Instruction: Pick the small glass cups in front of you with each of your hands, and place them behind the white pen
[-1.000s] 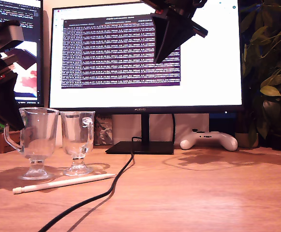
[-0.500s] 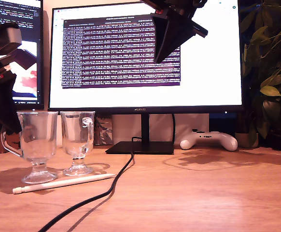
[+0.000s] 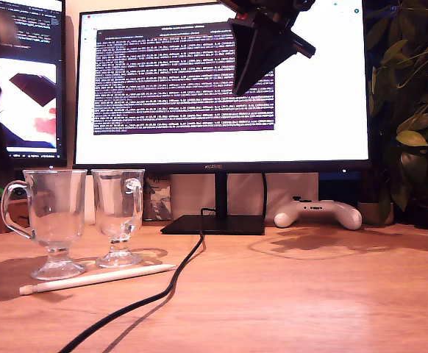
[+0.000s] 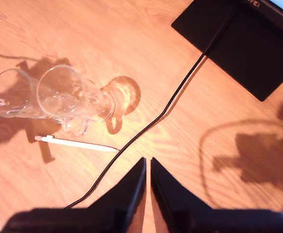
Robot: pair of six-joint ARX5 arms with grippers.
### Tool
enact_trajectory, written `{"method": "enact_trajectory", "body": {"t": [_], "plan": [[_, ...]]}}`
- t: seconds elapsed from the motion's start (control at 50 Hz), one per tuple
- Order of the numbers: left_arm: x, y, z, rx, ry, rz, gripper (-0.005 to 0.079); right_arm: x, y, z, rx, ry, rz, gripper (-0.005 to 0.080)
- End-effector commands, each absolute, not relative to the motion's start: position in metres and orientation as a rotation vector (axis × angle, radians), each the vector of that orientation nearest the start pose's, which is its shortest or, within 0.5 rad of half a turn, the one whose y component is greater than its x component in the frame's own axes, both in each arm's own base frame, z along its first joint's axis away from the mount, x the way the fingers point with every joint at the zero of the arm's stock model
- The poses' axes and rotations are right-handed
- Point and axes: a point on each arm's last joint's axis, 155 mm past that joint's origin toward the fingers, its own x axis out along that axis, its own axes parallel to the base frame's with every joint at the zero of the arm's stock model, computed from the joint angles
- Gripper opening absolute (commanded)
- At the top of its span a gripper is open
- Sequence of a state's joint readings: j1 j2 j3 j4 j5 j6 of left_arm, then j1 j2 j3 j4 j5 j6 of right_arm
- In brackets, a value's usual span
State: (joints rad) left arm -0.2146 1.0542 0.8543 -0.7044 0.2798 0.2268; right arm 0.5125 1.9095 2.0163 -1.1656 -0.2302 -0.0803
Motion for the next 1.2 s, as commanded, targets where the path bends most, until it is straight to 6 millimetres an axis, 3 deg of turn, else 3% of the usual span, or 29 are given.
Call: {"method": "enact_trajectory", "body": {"t": [0.0,0.14,0.26,0.58,0.84,1.18], "plan": [[0.272,-0.112,0.148,0.161,0.868,-0.556,0.0189,0.383,0.271,0.222,-0.229,1.047,0.734,-0.0013],[0.263,-0.107,0.16,0.146,0.843,-0.528,0.0167,0.382,0.27,0.221,-0.23,1.056,0.732,-0.0013],[0.262,-0.093,0.166,0.15,0.831,-0.449,-0.003,0.385,0.264,0.22,-0.213,1.061,0.71,-0.0013],[0.263,-0.079,0.18,0.081,0.787,-0.36,-0.0021,0.405,0.226,0.217,-0.148,1.09,0.613,-0.0013],[0.276,-0.071,0.188,0.08,0.727,-0.319,-0.0021,0.424,0.183,0.207,-0.119,1.113,0.436,-0.0013],[0.279,-0.068,0.147,0.068,0.74,-0.31,-0.0021,0.445,0.136,0.213,-0.14,1.07,0.246,-0.0013]]}}
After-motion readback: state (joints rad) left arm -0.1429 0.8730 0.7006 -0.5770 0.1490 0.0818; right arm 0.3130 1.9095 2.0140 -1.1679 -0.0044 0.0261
